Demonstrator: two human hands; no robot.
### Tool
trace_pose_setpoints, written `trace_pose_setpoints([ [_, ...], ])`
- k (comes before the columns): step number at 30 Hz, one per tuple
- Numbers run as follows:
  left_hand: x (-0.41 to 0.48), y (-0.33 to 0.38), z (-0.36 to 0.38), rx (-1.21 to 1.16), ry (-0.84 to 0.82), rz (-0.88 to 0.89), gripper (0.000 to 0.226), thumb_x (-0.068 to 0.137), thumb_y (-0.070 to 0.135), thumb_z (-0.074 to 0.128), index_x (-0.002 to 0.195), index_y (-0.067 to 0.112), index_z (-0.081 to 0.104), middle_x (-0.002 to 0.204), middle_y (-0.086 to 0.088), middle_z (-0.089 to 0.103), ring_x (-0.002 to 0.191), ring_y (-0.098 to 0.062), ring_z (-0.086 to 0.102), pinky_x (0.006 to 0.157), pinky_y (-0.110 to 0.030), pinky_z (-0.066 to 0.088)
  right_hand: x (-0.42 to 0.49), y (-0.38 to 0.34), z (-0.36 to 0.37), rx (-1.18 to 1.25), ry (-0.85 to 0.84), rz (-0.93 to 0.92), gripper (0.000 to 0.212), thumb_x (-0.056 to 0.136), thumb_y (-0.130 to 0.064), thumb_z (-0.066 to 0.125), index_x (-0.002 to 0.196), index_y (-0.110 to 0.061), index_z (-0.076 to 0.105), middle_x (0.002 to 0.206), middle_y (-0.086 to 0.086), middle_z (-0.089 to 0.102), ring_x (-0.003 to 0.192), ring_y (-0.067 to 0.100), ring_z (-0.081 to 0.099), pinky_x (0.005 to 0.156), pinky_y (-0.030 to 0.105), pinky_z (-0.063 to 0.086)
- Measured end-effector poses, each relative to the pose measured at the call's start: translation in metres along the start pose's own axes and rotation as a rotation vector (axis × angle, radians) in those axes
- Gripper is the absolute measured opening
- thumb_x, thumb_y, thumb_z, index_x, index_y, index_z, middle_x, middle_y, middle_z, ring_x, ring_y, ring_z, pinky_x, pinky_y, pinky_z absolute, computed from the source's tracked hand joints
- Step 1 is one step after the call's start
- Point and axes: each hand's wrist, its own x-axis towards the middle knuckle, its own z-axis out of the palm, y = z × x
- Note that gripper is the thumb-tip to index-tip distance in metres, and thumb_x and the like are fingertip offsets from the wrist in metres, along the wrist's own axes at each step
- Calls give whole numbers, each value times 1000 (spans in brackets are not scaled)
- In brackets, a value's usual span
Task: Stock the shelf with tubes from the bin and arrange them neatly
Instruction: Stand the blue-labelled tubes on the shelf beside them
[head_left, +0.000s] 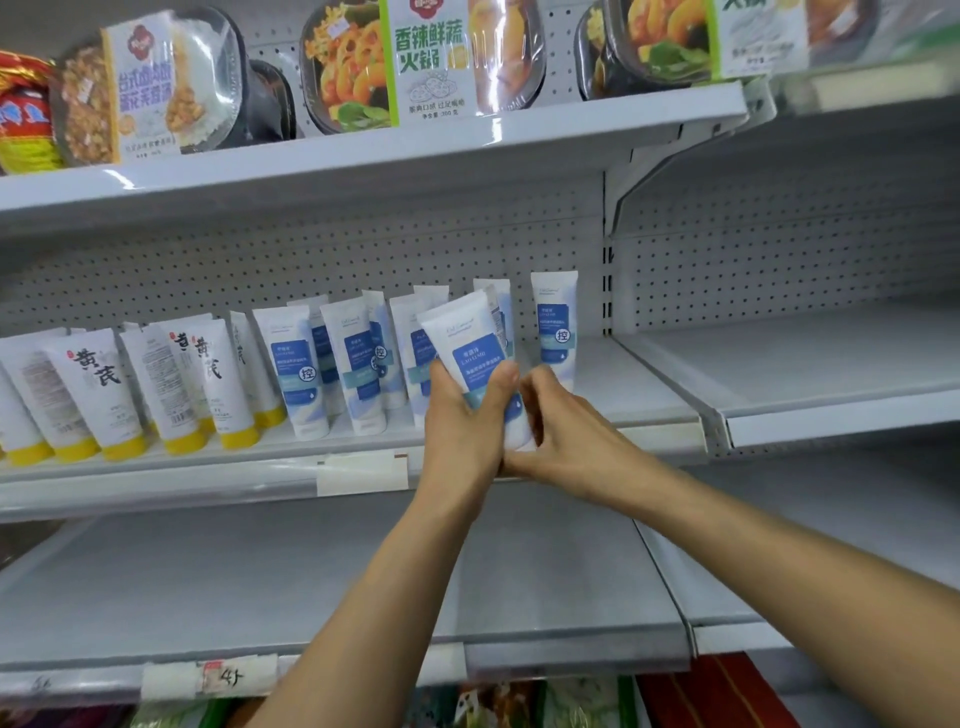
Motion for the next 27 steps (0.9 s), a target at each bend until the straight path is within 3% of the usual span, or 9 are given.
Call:
trace_pose_setpoints([
  [2,-2,3,4,7,-34,2,31,93,26,62,119,21,47,105,8,68,92,-2,68,85,-27,55,2,-1,0,-42,55,-10,51,69,-46,71,104,-25,41,99,-8,65,86,12,64,74,38,55],
  [5,-2,6,2,62,-118,-5,33,92,22,63,120,18,46,107,7,66,90,3,66,78,-17,54,8,5,-5,-38,60,6,46,72,-39,73,107,-23,47,102,-5,66,88,15,64,77,39,55],
  [7,-1,5,-5,136,-171,-4,34,90,23,65,118,17,45,111,5,62,95,-3,65,81,-22,55,15,13,-11,0,76,31,50,72,-37,77,113,-24,52,105,-7,67,92,13,65,81,36,56],
  [11,-3,-1,-20,566,-217,79,34,90,39,62,117,24,48,113,11,59,97,-10,62,85,-34,53,37,27,-23,106,138,132,55,72,-24,83,120,-19,55,110,-6,67,94,9,64,77,22,48],
  [15,-4,-11,-27,897,-232,177,30,92,44,56,117,29,50,118,13,60,102,-11,61,82,-34,51,53,36,-27,120,191,219,55,71,-15,83,117,-15,54,105,-3,63,89,12,60,71,21,43],
  [23,1,-22,-27,945,-253,141,29,91,46,56,116,33,51,119,14,61,102,-12,61,83,-35,53,62,56,-22,113,132,290,58,69,-12,82,118,-17,51,111,2,62,96,17,61,81,28,47],
  [27,4,-24,-27,954,-237,133,29,91,48,55,115,33,51,117,14,62,97,-10,62,81,-35,53,61,57,-21,85,121,297,59,71,-13,81,121,-17,50,111,1,61,97,17,60,80,28,46],
])
